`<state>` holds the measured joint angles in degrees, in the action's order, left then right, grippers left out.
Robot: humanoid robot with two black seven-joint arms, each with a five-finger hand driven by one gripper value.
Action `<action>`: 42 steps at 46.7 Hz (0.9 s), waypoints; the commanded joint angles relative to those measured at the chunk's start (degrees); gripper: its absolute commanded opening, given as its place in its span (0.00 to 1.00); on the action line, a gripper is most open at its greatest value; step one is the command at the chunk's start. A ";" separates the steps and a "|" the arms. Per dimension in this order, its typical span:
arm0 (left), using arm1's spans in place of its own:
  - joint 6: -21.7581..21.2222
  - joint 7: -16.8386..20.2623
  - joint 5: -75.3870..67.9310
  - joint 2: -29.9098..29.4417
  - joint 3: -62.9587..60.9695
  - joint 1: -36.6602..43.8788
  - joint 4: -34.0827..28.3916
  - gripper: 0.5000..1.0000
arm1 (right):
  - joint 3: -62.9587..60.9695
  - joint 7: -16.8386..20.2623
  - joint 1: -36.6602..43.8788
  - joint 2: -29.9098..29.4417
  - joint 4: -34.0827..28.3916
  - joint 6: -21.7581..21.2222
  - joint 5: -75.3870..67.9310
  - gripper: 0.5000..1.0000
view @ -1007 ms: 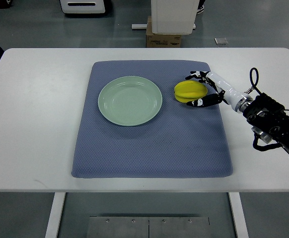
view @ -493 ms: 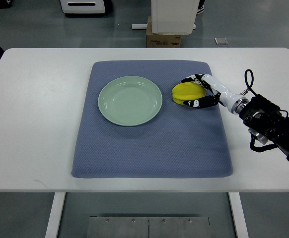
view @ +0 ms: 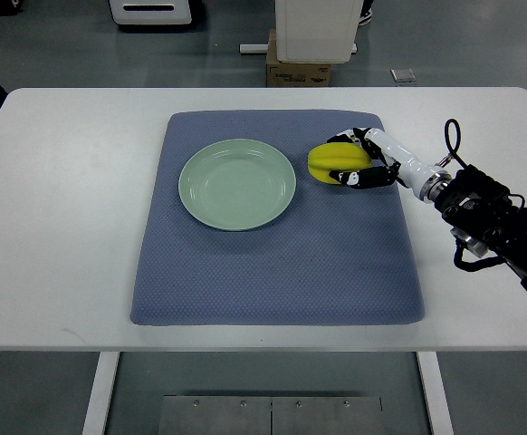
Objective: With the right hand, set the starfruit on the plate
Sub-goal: 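Lift the starfruit with the right hand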
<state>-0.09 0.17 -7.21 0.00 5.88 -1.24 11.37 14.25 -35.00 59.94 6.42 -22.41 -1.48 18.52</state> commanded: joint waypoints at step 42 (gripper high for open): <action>0.00 0.00 0.00 0.00 0.01 0.01 -0.03 1.00 | -7.04 0.00 0.53 -0.26 -0.17 -0.54 -0.42 0.00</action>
<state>-0.09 0.18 -7.21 0.00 5.87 -1.24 11.37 7.67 -35.01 60.26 6.72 -22.60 -2.02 18.11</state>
